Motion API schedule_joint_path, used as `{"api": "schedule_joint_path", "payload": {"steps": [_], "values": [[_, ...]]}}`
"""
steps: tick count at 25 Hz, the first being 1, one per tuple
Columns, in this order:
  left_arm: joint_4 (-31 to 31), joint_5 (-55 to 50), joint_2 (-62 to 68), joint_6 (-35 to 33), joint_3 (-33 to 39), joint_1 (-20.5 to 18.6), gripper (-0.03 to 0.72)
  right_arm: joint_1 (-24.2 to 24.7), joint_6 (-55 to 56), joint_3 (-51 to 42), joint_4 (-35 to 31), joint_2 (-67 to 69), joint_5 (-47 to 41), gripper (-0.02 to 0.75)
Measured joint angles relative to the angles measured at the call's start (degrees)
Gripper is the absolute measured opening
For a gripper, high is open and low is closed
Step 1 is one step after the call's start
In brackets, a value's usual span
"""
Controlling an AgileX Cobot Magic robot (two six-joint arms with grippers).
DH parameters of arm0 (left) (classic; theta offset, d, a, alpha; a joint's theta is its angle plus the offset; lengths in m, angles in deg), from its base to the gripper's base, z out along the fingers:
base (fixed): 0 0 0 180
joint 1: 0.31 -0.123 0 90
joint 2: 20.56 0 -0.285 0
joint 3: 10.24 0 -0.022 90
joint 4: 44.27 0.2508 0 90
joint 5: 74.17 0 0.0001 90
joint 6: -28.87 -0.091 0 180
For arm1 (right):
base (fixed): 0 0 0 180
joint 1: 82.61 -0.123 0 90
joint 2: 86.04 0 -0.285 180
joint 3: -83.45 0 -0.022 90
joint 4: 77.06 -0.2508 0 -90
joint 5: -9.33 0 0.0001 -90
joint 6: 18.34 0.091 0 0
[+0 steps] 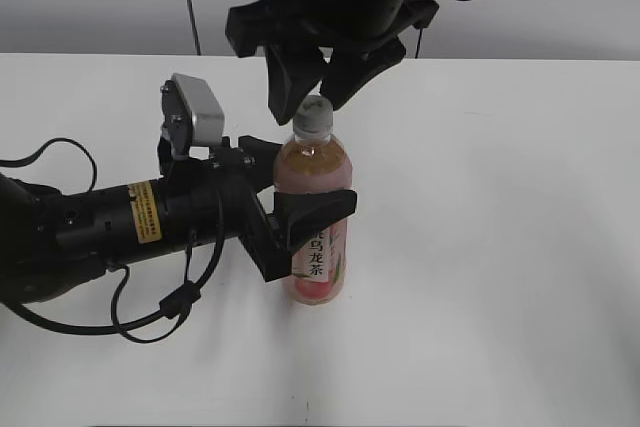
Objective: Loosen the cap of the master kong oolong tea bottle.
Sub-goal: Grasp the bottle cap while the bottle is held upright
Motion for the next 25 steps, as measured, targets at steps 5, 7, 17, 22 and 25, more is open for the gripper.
{"api": "schedule_joint_path", "payload": {"steps": [5, 7, 17, 22, 25], "values": [[0.0, 0.0, 0.0, 0.0, 0.0, 0.0, 0.463, 0.0, 0.0, 0.0, 0.0, 0.0, 0.0, 0.396], [0.0, 0.0, 0.0, 0.0, 0.0, 0.0, 0.463, 0.0, 0.0, 0.0, 0.0, 0.0, 0.0, 0.396], [0.0, 0.0, 0.0, 0.0, 0.0, 0.0, 0.463, 0.0, -0.2, -3.2, -0.4, -2.1, -0.2, 0.396], [0.0, 0.0, 0.0, 0.0, 0.0, 0.0, 0.463, 0.0, -0.2, -3.4, -0.6, -2.2, -0.2, 0.396], [0.1, 0.0, 0.0, 0.0, 0.0, 0.0, 0.463, 0.0, -0.2, -3.4, -0.6, -2.2, -0.2, 0.396]]}}
